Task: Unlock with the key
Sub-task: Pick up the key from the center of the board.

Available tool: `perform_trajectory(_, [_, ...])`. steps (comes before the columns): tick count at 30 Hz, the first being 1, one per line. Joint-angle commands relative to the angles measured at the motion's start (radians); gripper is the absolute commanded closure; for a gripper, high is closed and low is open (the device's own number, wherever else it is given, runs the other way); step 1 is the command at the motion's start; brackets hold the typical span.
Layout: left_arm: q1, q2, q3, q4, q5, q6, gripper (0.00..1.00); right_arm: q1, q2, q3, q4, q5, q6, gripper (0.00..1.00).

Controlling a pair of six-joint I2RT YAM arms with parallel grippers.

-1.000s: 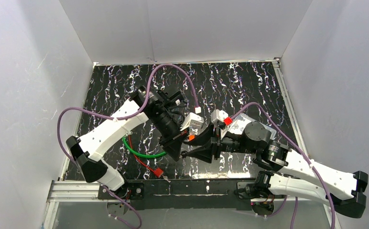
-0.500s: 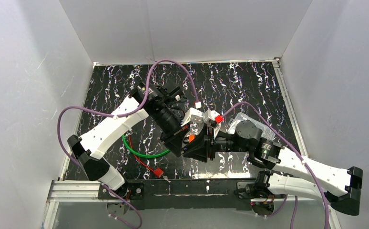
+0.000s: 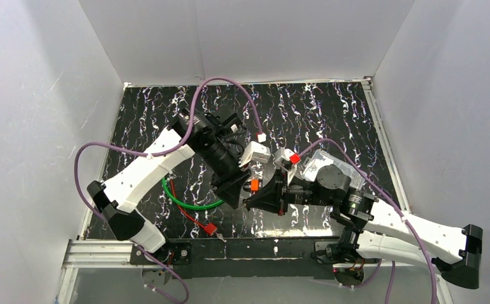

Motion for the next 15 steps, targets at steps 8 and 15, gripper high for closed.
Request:
perform_trajectory(8, [0.035,-0.179,0.03,-0.031,-0.08,-0.003,0.58,-0.016,-0.178,-0.134,0.177,0.155,0.105,0.99])
perform_trajectory(15, [0.035,-0.316,-0.175,0.239,0.03,-0.07,0.65,-0.018,-0.179,-0.17,0.317,0.228,0.166,0.99])
